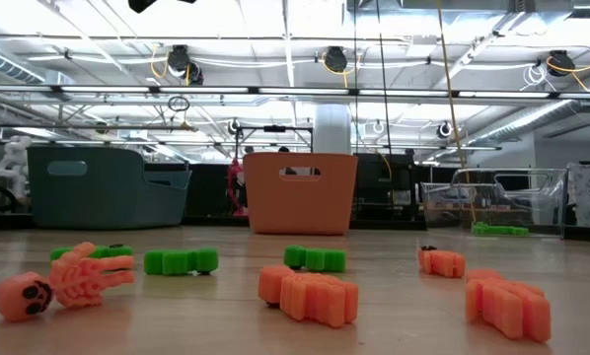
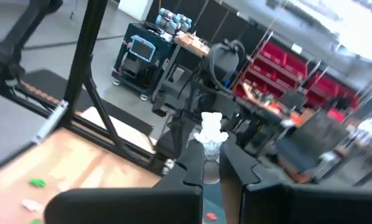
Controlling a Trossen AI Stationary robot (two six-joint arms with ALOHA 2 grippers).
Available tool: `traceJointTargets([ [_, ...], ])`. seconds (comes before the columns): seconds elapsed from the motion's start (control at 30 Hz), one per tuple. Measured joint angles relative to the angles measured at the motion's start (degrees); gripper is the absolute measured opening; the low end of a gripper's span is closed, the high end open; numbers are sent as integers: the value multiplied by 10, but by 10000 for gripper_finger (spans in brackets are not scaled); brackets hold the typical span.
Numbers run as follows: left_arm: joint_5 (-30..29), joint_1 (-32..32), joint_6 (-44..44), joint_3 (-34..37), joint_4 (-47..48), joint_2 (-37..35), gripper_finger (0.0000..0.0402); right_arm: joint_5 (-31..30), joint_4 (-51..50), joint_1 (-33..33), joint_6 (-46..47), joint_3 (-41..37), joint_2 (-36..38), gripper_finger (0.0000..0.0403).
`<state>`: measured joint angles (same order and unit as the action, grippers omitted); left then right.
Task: Sort Halloween decoration
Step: Put the white skeleton toy into the orange bin
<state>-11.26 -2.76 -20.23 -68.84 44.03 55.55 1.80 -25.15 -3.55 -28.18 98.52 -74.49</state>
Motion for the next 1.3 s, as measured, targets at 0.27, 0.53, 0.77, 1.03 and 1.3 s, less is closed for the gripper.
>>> traceJointTargets([
  [0.27, -17, 0, -3, 0, -7, 17, 159, 0, 0, 0, -138, 0, 5, 4],
  [0.53, -17, 0, -3, 0, -8, 39, 159, 16, -20, 2, -162, 0, 6, 4],
  [0.77, -17, 0, -3, 0, -28, 43, 159, 15, -21, 2, -166, 0, 7, 4],
  [1.03, -21, 0, 19, 0, -28, 43, 159, 14, -21, 2, -132, 0, 6, 4],
  [1.3, -17, 0, -15, 0, -31, 43, 159, 28, -30, 2, -6, 0, 5, 4],
])
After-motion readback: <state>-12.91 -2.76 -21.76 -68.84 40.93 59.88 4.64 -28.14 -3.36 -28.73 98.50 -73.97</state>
